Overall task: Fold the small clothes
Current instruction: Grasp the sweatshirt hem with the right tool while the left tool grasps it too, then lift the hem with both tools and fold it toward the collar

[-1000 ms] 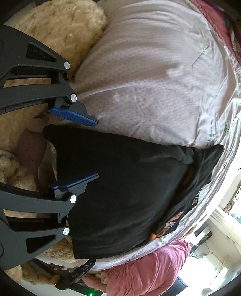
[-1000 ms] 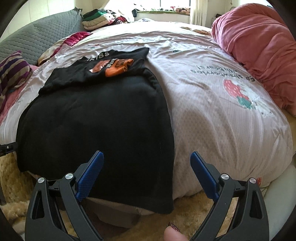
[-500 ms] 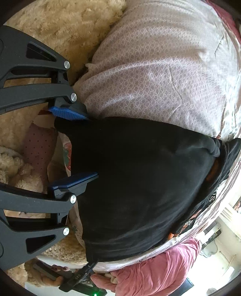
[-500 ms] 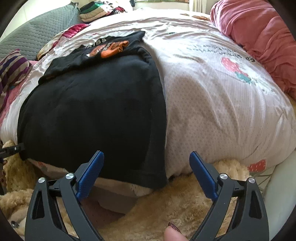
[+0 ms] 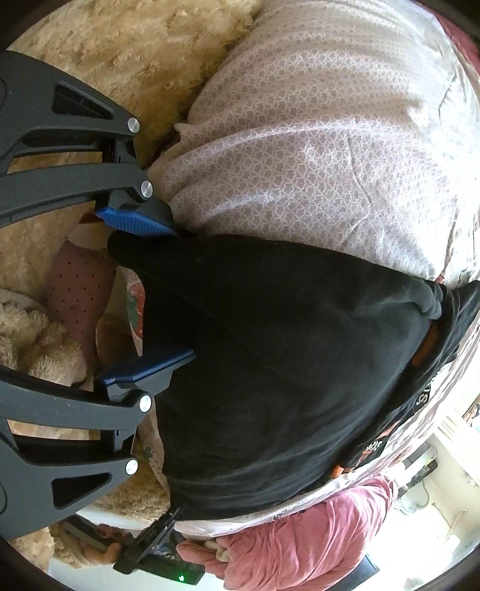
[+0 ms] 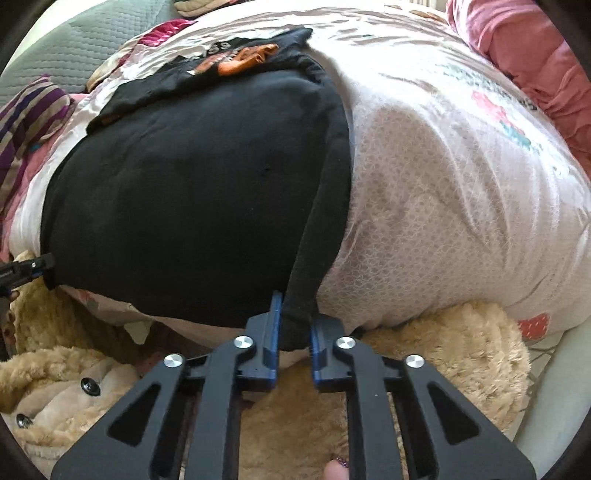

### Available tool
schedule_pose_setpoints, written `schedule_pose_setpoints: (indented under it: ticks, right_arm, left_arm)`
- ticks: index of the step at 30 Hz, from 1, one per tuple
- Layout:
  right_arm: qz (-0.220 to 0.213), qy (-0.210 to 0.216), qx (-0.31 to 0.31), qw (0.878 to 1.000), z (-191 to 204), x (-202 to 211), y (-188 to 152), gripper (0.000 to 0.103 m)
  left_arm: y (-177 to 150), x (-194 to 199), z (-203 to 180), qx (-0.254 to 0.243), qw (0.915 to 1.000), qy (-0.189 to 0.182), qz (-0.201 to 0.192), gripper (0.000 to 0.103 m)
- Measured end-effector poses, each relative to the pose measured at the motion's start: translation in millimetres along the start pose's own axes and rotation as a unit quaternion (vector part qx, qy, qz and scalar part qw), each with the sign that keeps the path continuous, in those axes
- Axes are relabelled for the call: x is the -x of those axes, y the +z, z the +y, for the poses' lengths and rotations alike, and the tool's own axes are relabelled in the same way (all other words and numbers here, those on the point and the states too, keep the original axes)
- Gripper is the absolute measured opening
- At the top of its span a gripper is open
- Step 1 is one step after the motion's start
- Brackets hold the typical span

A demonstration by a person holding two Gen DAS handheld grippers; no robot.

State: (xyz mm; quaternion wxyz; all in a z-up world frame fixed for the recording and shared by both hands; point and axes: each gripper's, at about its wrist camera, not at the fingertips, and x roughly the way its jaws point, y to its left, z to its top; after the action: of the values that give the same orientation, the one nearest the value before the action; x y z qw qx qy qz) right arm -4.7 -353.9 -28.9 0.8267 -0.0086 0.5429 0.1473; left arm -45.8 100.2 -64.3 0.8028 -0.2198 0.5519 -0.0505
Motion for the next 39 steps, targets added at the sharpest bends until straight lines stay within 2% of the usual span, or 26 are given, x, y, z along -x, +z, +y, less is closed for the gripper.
schedule_pose_setpoints:
  ticks: [2, 7, 9, 12, 15, 19, 27, 39]
  right_arm:
    - [-0.009, 0.014, -0.013, 1.000, -4.6, 8.7, 1.0, 0.009]
    - [-0.056, 0.078, -0.045, 0.994, -13.6, 37.4, 10.6, 0.009]
    - [-0.081, 0.096, -0.048, 0.991, -13.5, 50.4, 21.5, 0.009]
    - [-0.110, 0.112, -0.045, 0.987, -9.6, 61.3, 34.8, 0.008]
    - [-0.128, 0.118, -0.048, 0.984, -8.0, 67.2, 46.1, 0.008]
    - [-0.143, 0.115, -0.050, 0.982, -7.5, 71.8, 55.4, 0.008]
    - [-0.194, 0.125, -0.067, 0.971, -17.5, 93.0, 68.6, 0.008]
    - [-0.260, 0.113, -0.060, 0.957, -23.9, 115.5, 121.6, 0.008]
  left_arm:
    - [-1.1, -0.3, 0.7, 0.005, 1.0000, -0.002, 0.002, 0.047]
    - [-1.0, 1.0, 9.1, 0.030, 0.9995, -0.009, 0.006, 0.035]
    - [-0.6, 3.1, 12.9, 0.042, 0.9990, -0.010, 0.006, 0.017]
    - [-1.0, 8.3, 15.1, 0.054, 0.9983, -0.024, 0.005, 0.005]
    - [0.3, 23.2, 13.8, 0.055, 0.9978, -0.035, -0.010, 0.004]
    - [11.2, 56.7, 9.4, 0.054, 0.9955, -0.060, -0.050, 0.004]
    - [50.0, 102.3, -10.9, 0.023, 0.9893, -0.082, -0.119, 0.004]
    - [102.8, 118.0, -16.1, 0.026, 0.9802, -0.097, -0.171, 0.004]
